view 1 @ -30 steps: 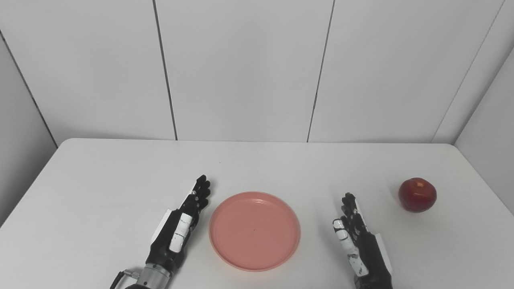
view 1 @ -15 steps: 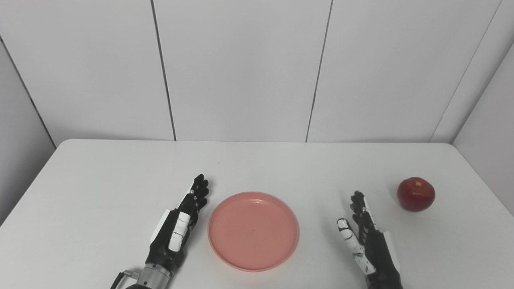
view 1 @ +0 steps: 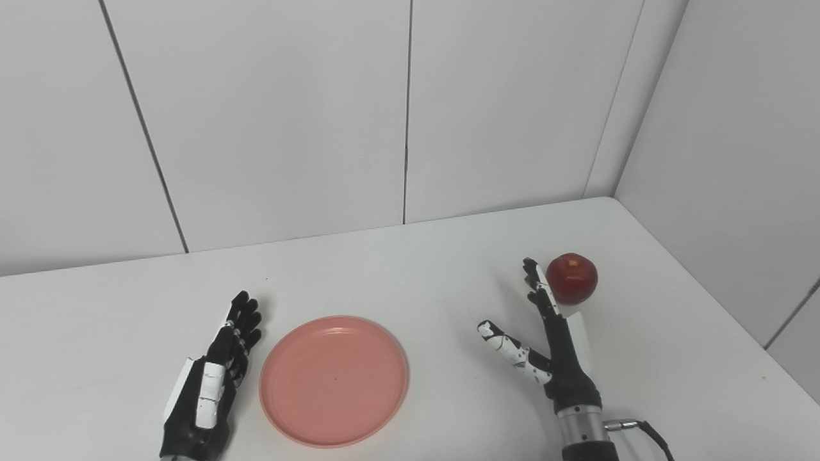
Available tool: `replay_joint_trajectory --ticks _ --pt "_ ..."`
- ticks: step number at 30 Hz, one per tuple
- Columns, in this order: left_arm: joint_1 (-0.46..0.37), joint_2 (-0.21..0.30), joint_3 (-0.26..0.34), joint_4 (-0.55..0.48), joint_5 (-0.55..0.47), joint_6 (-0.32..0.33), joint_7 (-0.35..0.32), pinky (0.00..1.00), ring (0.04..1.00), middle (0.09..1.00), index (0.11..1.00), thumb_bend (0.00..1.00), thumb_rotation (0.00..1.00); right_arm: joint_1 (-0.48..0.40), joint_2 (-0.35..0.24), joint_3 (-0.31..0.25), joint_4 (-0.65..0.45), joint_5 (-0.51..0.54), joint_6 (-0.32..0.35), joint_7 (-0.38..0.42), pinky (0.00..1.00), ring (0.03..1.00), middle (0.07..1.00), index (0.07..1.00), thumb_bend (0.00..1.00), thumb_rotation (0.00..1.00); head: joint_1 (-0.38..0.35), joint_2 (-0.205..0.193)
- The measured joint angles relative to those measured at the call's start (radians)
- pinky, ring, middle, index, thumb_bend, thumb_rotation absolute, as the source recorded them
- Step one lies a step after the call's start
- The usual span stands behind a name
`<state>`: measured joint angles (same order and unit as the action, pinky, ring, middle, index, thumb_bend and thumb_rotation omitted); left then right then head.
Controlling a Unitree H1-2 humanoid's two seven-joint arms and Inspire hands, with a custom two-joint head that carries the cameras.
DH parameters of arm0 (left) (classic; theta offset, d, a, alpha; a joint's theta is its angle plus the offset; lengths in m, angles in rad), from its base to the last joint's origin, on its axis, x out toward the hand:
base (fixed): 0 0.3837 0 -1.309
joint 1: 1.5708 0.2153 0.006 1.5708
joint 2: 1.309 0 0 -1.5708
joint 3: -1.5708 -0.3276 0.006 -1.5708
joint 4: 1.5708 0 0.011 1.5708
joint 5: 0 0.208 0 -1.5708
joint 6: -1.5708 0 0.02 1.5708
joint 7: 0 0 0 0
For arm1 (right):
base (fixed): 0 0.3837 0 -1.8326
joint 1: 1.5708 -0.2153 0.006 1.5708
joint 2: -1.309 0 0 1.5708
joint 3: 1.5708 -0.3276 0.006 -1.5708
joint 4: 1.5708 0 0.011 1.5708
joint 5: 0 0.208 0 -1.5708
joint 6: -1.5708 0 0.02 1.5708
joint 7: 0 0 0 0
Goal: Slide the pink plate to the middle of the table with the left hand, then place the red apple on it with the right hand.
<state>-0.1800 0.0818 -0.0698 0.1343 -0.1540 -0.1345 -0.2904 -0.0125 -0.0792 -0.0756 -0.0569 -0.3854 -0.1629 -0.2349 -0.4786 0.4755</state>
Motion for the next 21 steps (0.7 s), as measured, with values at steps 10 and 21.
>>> replay_joint_trajectory --ticks 10,21 --pt "-0.004 0.007 0.013 0.002 -0.016 0.001 -0.002 1.0 1.0 1.0 1.0 0.75 1.0 -0.022 -0.001 -0.009 0.018 -0.067 0.001 -0.062 0.94 0.959 0.971 0.959 0.8 0.61 -0.044 -0.009" --pt "-0.024 0.008 0.036 0.029 -0.016 0.0 0.0 1.0 1.0 1.0 1.0 0.71 1.0 -0.064 -0.023 -0.032 0.052 -0.183 0.035 -0.126 0.87 0.93 0.952 0.956 0.81 0.57 -0.066 -0.025"
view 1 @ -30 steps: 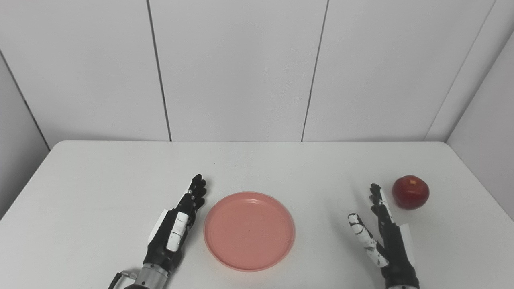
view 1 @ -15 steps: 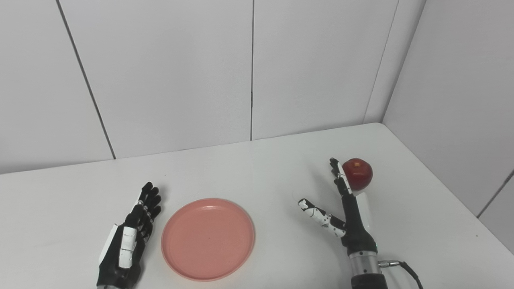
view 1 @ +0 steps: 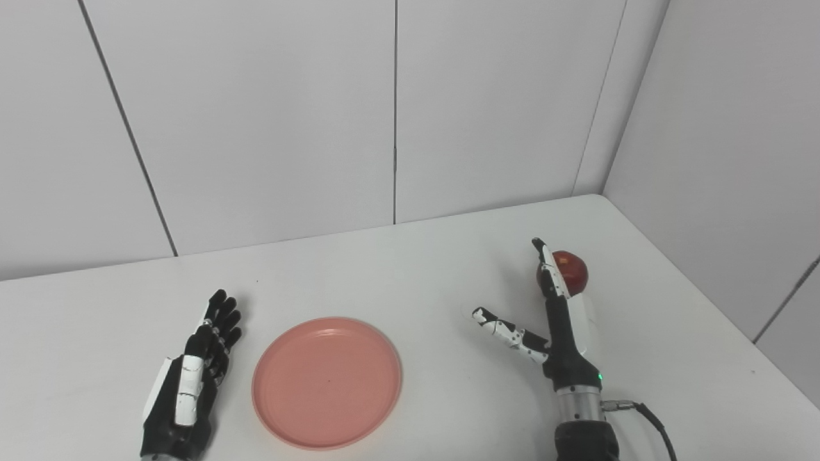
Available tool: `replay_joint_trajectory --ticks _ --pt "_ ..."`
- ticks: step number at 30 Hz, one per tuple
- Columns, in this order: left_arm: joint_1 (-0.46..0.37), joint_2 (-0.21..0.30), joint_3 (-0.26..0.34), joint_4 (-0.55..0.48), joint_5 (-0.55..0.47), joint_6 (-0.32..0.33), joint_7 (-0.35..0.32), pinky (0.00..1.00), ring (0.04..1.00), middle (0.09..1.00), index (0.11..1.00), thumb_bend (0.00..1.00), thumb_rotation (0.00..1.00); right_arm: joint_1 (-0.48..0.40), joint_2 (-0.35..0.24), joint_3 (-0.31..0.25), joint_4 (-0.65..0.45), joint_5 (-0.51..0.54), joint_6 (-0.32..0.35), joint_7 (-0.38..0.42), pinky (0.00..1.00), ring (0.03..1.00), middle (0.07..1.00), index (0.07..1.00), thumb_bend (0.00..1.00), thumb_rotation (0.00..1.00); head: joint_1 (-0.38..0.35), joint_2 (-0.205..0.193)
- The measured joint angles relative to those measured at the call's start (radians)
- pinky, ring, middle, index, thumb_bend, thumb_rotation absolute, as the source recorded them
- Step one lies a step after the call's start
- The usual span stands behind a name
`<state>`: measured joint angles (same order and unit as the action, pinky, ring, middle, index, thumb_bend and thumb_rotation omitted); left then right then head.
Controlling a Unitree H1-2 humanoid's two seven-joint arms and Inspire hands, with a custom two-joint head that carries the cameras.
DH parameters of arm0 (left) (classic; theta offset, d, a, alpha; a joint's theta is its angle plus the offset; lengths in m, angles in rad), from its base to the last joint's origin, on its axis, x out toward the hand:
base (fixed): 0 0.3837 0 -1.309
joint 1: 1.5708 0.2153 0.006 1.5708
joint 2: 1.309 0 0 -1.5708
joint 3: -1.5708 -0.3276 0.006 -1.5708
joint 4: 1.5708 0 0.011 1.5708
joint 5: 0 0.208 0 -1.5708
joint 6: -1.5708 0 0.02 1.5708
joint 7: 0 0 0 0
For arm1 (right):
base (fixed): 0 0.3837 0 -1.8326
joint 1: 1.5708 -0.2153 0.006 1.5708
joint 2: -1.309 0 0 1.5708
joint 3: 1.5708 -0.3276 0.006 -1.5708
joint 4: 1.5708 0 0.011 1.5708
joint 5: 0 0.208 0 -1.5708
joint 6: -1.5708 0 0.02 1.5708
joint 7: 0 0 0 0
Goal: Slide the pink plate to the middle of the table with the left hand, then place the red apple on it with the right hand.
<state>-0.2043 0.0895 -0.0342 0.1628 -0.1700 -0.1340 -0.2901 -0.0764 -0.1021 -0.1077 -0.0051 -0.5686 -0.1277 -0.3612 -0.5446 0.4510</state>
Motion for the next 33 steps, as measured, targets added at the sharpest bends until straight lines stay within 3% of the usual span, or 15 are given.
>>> replay_joint_trajectory --ticks 13,21,31,33 --pt "-0.003 0.013 0.002 -0.003 -0.021 0.001 -0.013 1.0 1.0 1.0 1.0 0.72 1.0 -0.084 -0.047 -0.04 -0.04 -0.131 0.195 -0.006 0.82 0.91 0.944 0.94 0.88 0.59 -0.028 0.002" --pt "-0.003 0.02 0.0 0.0 -0.021 0.001 -0.019 1.0 1.0 1.0 1.0 0.73 1.0 -0.082 -0.115 -0.063 -0.075 -0.161 0.275 0.002 0.83 0.906 0.933 0.944 0.9 0.52 -0.025 -0.005" --pt "-0.002 0.023 -0.003 -0.002 -0.02 0.001 -0.019 1.0 1.0 1.0 1.0 0.72 1.0 -0.105 -0.21 -0.086 -0.117 -0.164 0.444 0.133 0.81 0.88 0.909 0.926 0.95 0.49 -0.023 -0.006" --pt "-0.002 0.022 -0.002 -0.002 -0.02 0.001 -0.019 1.0 1.0 1.0 1.0 0.71 1.0 -0.12 -0.224 -0.084 -0.125 -0.164 0.476 0.16 0.84 0.895 0.915 0.926 0.96 0.5 -0.015 -0.005"
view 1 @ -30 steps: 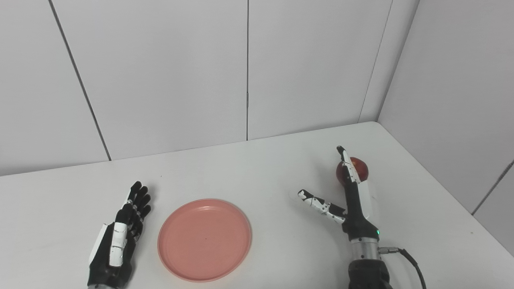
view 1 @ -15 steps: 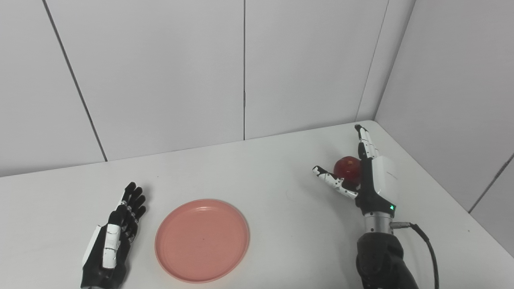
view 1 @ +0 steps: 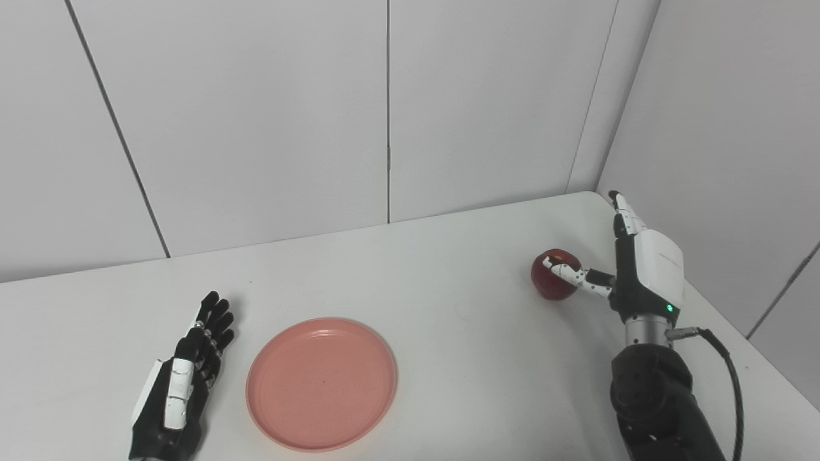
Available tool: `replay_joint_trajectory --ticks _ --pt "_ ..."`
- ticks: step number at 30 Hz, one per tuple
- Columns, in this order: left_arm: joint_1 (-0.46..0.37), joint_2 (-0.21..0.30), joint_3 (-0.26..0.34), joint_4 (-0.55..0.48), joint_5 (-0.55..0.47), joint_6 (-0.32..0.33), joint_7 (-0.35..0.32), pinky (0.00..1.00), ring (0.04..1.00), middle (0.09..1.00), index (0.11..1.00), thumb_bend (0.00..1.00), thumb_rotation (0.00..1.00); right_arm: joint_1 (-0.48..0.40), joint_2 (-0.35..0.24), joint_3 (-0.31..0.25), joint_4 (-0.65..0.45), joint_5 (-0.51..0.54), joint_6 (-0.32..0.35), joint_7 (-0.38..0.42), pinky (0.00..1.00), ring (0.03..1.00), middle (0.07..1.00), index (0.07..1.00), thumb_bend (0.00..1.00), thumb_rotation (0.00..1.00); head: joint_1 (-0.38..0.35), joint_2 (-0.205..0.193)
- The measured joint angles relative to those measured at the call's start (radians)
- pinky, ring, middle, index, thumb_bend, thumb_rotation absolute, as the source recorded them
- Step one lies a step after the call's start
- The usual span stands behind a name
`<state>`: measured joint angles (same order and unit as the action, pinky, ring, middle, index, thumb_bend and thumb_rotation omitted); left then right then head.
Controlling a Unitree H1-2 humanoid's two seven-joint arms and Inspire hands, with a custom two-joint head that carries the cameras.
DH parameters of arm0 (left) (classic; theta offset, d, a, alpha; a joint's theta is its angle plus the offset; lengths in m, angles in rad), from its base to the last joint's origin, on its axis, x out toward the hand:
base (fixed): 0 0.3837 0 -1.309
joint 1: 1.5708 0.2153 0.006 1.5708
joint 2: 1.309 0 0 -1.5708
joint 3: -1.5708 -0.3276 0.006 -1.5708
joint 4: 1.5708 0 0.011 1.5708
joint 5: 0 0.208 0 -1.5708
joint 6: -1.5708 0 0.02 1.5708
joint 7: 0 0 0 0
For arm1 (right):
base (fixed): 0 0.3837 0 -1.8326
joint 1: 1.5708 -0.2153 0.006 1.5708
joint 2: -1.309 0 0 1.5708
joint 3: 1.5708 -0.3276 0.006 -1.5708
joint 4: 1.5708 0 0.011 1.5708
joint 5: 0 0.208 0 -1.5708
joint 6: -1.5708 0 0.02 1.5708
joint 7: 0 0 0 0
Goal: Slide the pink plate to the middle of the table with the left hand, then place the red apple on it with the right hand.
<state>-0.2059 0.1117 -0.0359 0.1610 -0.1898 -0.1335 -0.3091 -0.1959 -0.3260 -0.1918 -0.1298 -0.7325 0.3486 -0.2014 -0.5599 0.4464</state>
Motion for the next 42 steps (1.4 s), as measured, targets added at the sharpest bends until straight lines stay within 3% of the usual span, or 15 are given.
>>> replay_joint_trajectory --ticks 4,10,15,30,42 --pt "0.0 -0.001 0.0 -0.003 0.0 0.0 0.0 1.0 1.0 1.0 1.0 0.73 1.0 -0.013 -0.013 0.019 -0.001 0.001 0.066 0.074 0.85 0.918 0.933 0.933 0.98 0.48 -0.005 0.0" --pt "0.003 -0.001 0.001 -0.007 0.0 0.0 0.0 1.0 1.0 1.0 1.0 0.74 1.0 -0.012 -0.021 0.04 0.003 0.014 0.096 0.131 0.8 0.894 0.922 0.922 1.0 0.42 0.0 0.003" --pt "0.006 -0.001 0.001 -0.01 0.0 0.0 0.0 1.0 1.0 1.0 1.0 0.74 1.0 -0.013 -0.027 0.049 0.01 0.026 0.105 0.151 0.81 0.898 0.923 0.92 1.0 0.45 0.0 0.003" --pt "0.011 0.0 -0.001 -0.016 0.003 0.0 0.0 1.0 1.0 1.0 1.0 0.76 1.0 -0.024 -0.026 0.096 0.081 0.055 0.115 0.173 0.8 0.898 0.929 0.936 1.0 0.41 0.003 0.005" --pt "0.026 0.004 -0.005 -0.035 0.003 0.0 0.0 1.0 1.0 1.0 1.0 0.77 1.0 -0.056 -0.024 0.126 0.174 0.091 0.108 0.12 0.78 0.886 0.919 0.918 0.96 0.31 0.003 0.014"
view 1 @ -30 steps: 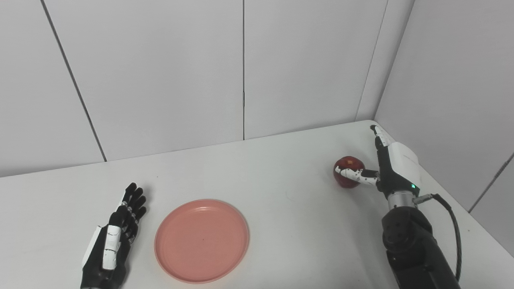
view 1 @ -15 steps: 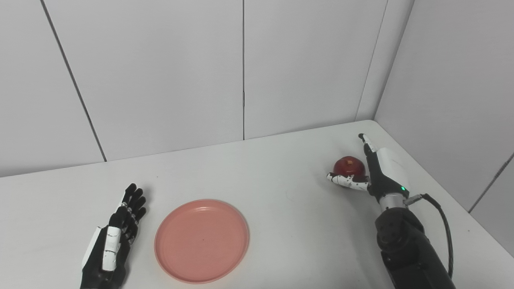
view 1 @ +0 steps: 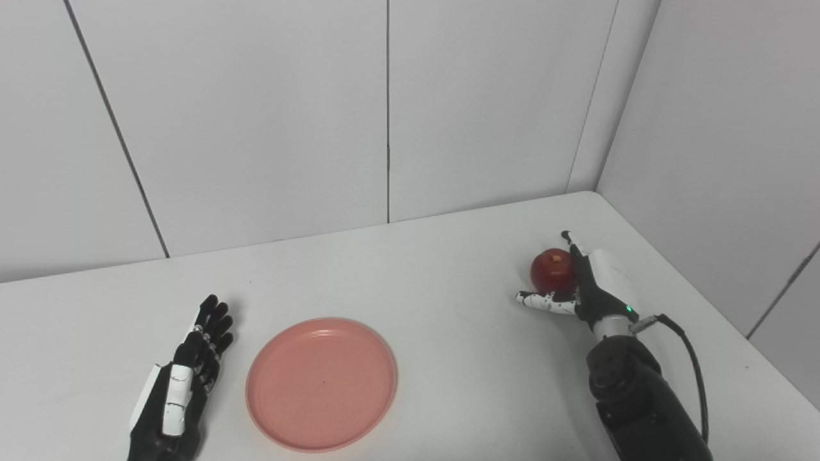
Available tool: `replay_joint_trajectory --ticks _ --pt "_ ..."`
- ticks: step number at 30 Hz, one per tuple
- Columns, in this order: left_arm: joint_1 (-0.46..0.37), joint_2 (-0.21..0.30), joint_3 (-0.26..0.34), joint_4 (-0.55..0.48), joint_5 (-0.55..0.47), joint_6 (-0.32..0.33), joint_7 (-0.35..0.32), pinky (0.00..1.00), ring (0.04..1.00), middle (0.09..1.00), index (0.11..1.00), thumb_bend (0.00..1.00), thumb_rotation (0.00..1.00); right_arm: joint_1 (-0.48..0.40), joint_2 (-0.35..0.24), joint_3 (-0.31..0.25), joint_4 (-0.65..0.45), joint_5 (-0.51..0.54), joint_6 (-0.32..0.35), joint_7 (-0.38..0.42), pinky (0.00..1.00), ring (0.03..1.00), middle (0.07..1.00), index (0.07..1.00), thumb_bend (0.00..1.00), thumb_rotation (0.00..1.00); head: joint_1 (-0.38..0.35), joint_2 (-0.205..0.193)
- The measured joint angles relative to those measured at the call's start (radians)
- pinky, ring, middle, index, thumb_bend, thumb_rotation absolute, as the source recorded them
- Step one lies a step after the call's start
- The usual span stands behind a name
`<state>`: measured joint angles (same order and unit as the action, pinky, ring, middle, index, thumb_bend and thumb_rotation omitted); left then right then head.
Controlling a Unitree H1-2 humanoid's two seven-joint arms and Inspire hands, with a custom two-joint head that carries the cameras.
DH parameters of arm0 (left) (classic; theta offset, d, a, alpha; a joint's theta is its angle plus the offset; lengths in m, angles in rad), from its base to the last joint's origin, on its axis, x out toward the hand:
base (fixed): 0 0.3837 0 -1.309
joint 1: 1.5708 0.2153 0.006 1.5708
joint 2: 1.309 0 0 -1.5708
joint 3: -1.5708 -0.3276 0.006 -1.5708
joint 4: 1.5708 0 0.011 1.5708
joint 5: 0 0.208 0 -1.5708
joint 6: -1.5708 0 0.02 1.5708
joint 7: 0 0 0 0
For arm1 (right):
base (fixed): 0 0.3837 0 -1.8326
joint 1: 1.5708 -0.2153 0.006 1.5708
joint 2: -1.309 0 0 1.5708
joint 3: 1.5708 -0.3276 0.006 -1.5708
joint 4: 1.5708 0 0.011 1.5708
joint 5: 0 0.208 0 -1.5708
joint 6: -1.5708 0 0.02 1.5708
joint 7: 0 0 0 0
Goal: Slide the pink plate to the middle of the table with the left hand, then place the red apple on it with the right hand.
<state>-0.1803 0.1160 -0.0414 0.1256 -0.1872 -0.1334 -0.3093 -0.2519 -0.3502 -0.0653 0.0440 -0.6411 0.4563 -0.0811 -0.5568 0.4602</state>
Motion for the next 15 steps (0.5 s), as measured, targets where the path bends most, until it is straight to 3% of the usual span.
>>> replay_joint_trajectory --ticks 10,15 --pt "0.005 0.002 -0.002 -0.005 -0.002 0.0 0.0 1.0 1.0 1.0 1.0 0.76 1.0 -0.024 0.004 0.011 0.084 0.038 -0.066 -0.1 0.72 0.824 0.871 0.864 0.87 0.26 0.0 0.0" --pt "0.005 0.002 -0.003 -0.005 -0.003 0.0 -0.001 1.0 1.0 1.0 1.0 0.76 1.0 -0.034 0.023 0.013 0.12 0.043 -0.088 -0.172 0.63 0.736 0.796 0.804 0.82 0.17 -0.002 0.0"
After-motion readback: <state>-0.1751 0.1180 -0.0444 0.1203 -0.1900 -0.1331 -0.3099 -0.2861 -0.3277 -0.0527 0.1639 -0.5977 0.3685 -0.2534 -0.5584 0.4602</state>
